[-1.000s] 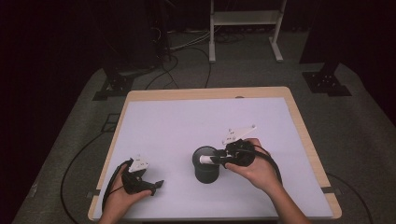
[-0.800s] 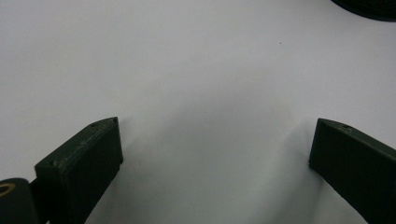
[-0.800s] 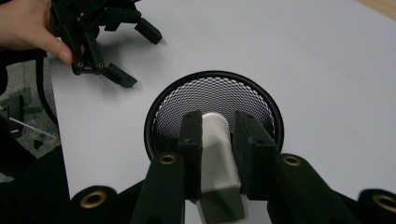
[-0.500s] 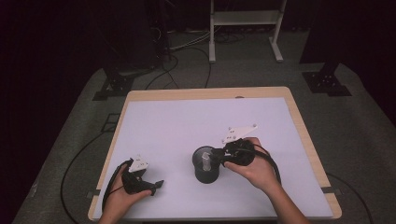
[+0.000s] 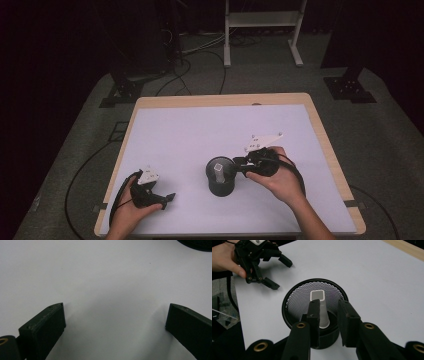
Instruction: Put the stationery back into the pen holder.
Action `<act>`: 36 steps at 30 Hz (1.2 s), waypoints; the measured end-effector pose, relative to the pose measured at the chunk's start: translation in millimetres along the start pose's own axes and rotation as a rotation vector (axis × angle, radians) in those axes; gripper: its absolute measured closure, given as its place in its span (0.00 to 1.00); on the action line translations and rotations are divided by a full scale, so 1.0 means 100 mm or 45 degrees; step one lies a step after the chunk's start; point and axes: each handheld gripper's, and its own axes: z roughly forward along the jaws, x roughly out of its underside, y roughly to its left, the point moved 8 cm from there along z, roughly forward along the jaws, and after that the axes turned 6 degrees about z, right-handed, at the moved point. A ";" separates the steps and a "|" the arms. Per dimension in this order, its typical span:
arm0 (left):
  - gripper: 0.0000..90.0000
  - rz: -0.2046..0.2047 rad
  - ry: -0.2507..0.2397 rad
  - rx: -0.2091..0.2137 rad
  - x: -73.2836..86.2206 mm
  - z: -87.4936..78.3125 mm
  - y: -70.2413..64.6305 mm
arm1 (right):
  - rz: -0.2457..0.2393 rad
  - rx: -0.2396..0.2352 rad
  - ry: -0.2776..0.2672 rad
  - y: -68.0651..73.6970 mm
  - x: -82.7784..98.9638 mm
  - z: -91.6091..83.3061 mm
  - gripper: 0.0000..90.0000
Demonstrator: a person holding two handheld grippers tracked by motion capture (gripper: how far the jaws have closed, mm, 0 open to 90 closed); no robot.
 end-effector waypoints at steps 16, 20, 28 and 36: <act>0.02 -0.003 -0.003 -0.001 0.00 0.00 0.00 | 0.013 0.117 -0.013 -0.32 0.21 -0.18 0.47; 0.02 -0.005 -0.007 -0.001 0.00 0.00 0.00 | 0.029 0.161 -0.010 -0.41 0.30 -0.20 0.40; 0.02 -0.002 -0.005 -0.002 0.00 0.00 0.00 | 0.048 0.236 -0.006 -0.58 0.56 -0.29 0.31; 0.02 -0.001 -0.006 -0.002 0.00 0.00 0.00 | 0.126 0.308 -0.018 -0.77 0.87 -0.40 0.28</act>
